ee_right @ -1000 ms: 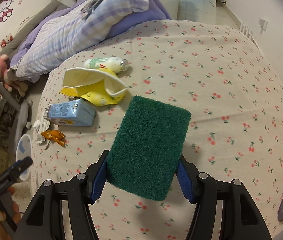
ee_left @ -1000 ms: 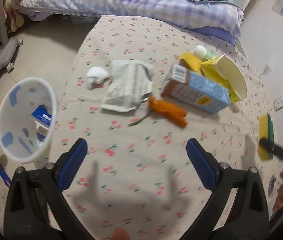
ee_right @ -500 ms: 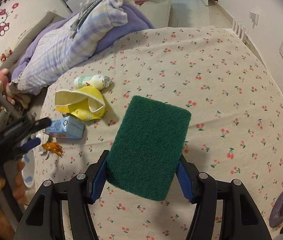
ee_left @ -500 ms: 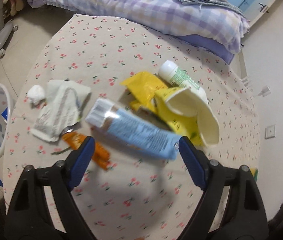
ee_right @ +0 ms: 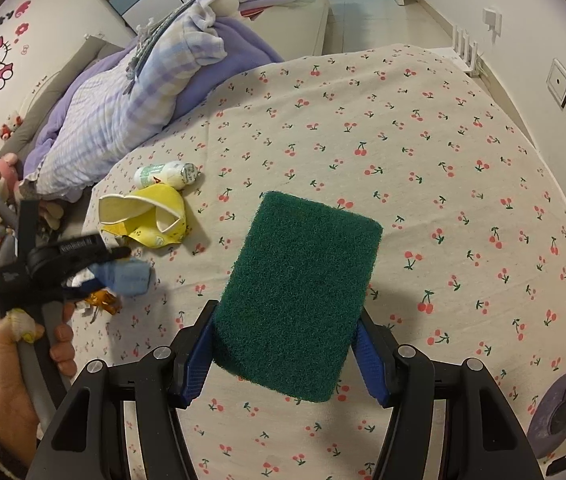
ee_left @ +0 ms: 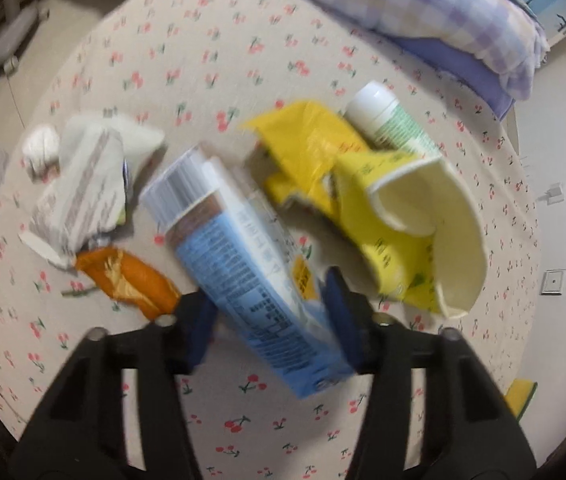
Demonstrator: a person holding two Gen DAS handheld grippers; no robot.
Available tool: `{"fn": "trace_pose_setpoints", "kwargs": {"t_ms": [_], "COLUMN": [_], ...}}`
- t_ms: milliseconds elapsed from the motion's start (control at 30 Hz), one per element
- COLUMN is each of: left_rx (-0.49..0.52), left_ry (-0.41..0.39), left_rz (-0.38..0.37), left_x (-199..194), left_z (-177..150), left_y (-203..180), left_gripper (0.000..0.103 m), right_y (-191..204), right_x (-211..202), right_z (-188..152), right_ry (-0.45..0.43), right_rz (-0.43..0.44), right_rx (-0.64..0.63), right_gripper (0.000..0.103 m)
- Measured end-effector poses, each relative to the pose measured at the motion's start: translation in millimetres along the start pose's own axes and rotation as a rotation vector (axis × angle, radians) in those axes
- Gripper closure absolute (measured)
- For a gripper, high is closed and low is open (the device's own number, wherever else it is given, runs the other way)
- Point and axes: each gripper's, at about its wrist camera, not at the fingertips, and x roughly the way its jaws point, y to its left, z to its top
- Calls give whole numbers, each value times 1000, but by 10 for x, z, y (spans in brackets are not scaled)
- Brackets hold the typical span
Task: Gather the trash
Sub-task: 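Grasp the light blue milk carton with the left tool while the right tool holds the sponge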
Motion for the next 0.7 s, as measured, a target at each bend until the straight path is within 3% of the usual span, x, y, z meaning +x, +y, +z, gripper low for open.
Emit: {"fn": "trace_pose_setpoints", "kwargs": {"t_ms": [167,567,700], "left_rx": [49,296,325], "left_ry": [7,-63,-75], "left_rz": [-48,-89,-102], "left_x": [-71,-485,-583], "left_z": [-113,-349,-403], "left_y": [79,312,505], "left_gripper": [63,64,64], "right_y": [46,295,443], "right_x": [-21,-4,-24], "right_z": [-22,-44,-50], "right_ry": [-3,-2,-12], "right_rz": [7,3,8], "right_rx": [-5,-47,-70], "right_gripper": [39,39,39]}}
